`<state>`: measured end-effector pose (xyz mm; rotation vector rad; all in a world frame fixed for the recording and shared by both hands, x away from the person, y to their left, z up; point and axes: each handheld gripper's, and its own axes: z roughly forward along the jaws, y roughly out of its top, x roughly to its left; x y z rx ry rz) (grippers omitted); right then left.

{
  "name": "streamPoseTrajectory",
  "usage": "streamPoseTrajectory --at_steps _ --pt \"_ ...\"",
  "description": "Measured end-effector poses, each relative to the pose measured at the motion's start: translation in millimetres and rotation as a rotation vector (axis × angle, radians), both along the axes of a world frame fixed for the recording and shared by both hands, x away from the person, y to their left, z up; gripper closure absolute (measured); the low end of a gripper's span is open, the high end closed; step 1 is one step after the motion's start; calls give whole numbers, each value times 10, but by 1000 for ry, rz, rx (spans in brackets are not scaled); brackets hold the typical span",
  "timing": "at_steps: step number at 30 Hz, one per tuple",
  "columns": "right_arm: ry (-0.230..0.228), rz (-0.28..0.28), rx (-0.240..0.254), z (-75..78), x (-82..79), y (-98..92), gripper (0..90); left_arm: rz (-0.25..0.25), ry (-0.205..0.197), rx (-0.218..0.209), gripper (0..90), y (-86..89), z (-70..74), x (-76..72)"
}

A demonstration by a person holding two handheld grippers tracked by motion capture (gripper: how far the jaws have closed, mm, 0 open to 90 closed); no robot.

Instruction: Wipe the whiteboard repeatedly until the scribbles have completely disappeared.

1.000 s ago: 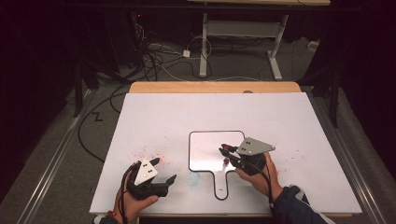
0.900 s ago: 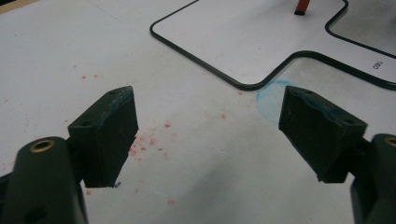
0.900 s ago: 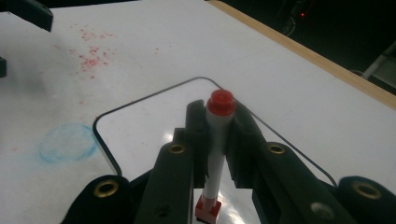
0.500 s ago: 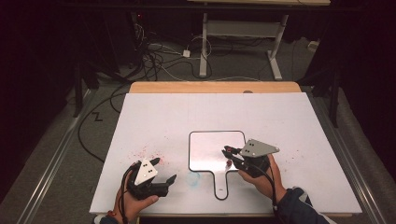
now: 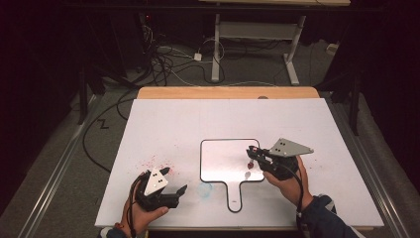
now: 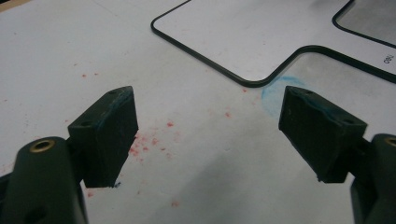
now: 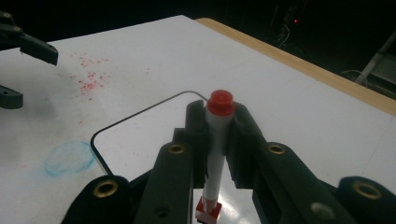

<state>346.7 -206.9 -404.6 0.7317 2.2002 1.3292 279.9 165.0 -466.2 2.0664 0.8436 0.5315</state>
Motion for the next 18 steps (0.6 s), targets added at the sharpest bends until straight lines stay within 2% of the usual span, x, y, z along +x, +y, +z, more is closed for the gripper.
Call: streamPoseTrajectory --at_steps 7,14,18 --pt "-9 -28 25 133 -56 -205 808 5 -6 7 187 -2 4 -15" --pt "22 -54 40 204 -137 -420 807 2 -3 20 187 -14 -5 -13" --pt "52 -52 26 224 -196 -484 807 5 -1 16 187 -9 -3 -11"
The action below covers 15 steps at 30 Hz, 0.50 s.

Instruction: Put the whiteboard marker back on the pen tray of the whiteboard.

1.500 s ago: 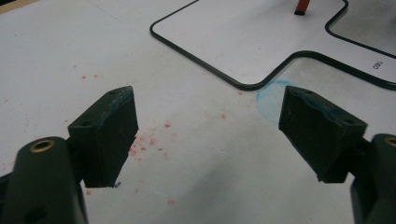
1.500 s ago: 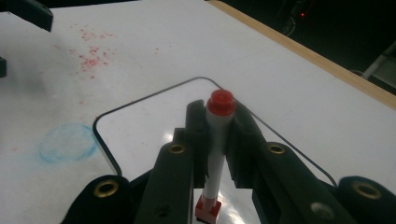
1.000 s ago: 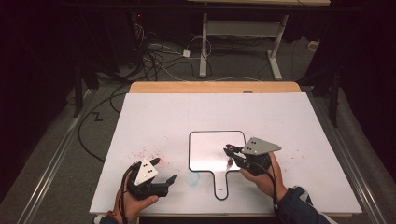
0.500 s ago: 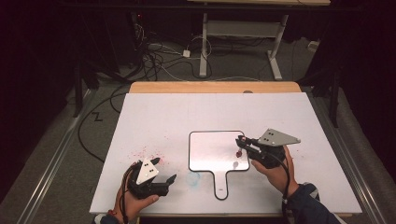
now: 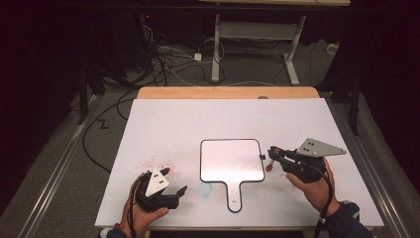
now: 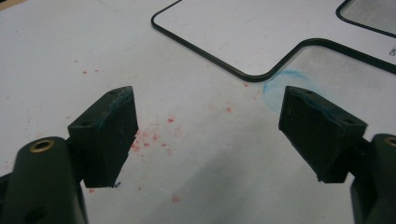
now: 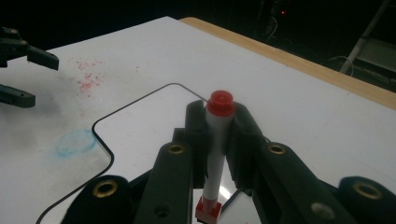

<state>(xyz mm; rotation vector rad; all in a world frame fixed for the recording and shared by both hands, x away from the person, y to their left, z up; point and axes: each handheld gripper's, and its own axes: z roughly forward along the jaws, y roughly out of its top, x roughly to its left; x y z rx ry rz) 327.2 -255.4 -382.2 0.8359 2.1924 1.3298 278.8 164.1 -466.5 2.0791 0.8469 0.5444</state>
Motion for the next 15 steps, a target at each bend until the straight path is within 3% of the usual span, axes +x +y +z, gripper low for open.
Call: streamPoseTrajectory --at_steps 7,15 --pt "65 5 -5 28 -58 -87 806 1 7 6 187 3 -14 3" --pt "154 14 -14 -68 38 -72 806 -14 0 19 187 -40 -2 16"
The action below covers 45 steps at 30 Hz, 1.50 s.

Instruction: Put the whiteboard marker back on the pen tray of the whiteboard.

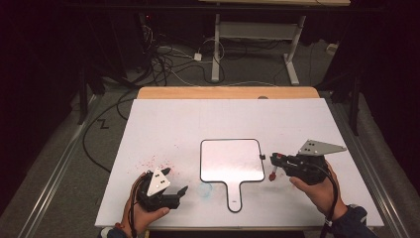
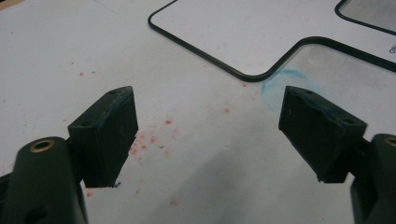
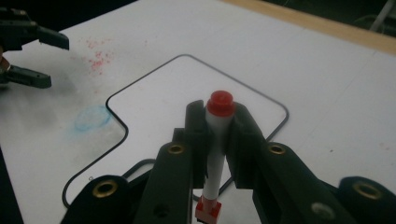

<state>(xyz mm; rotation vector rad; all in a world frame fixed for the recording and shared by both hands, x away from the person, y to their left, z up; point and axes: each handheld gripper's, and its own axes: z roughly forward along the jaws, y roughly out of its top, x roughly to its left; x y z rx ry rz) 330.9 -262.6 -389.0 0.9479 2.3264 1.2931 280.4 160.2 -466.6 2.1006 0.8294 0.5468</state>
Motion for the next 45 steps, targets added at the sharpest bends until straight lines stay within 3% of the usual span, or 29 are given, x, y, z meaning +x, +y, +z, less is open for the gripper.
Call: streamPoseTrajectory --at_steps 8,12,22,32,34,36,45 --pt "95 0 6 -142 203 88 805 -7 6 4 187 -17 -10 2" --pt "117 -10 -6 -230 314 141 801 -11 8 7 187 -21 -13 3" --pt "138 -70 24 -411 605 166 769 -13 13 14 187 -33 -23 6" --pt "163 -159 10 -691 845 215 698 -21 17 14 187 -28 -28 7" --pt "161 -185 -18 -721 880 216 683 -21 17 13 187 -27 -27 7" --pt "168 -187 -5 -747 913 203 680 -21 18 13 187 -27 -28 7" --pt "127 -204 -104 -783 949 218 692 -22 21 13 187 -28 -31 7"
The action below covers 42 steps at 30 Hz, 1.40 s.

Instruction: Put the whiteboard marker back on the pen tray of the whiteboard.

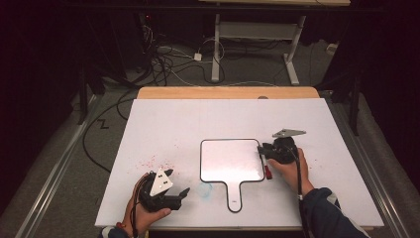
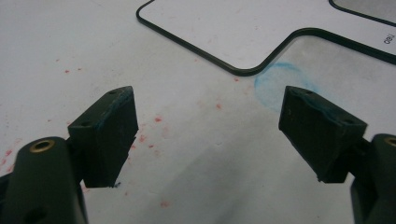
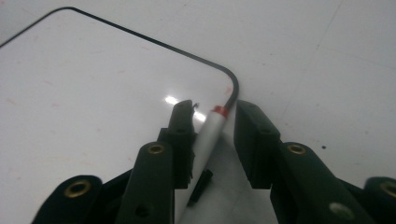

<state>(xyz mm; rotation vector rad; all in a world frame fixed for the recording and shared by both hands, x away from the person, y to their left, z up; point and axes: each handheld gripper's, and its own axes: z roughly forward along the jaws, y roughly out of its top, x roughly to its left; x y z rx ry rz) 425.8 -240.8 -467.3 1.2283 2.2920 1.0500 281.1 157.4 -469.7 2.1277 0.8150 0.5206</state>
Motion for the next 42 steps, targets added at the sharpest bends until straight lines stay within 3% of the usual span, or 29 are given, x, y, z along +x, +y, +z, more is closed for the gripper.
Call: streamPoseTrajectory --at_steps 10,21,29,36,42 --pt "-36 10 -8 17 -8 3 759 -1 -2 2 187 1 3 -2" --pt "-68 16 -12 81 -45 -9 700 1 -5 -1 187 5 8 -3" --pt "-135 32 -37 185 -110 -9 673 2 -3 0 187 2 6 -1" --pt "-188 56 -30 299 -182 -11 602 2 -1 4 187 -3 3 1" --pt "-225 54 -10 388 -224 -51 480 0 -2 7 187 -5 2 0"
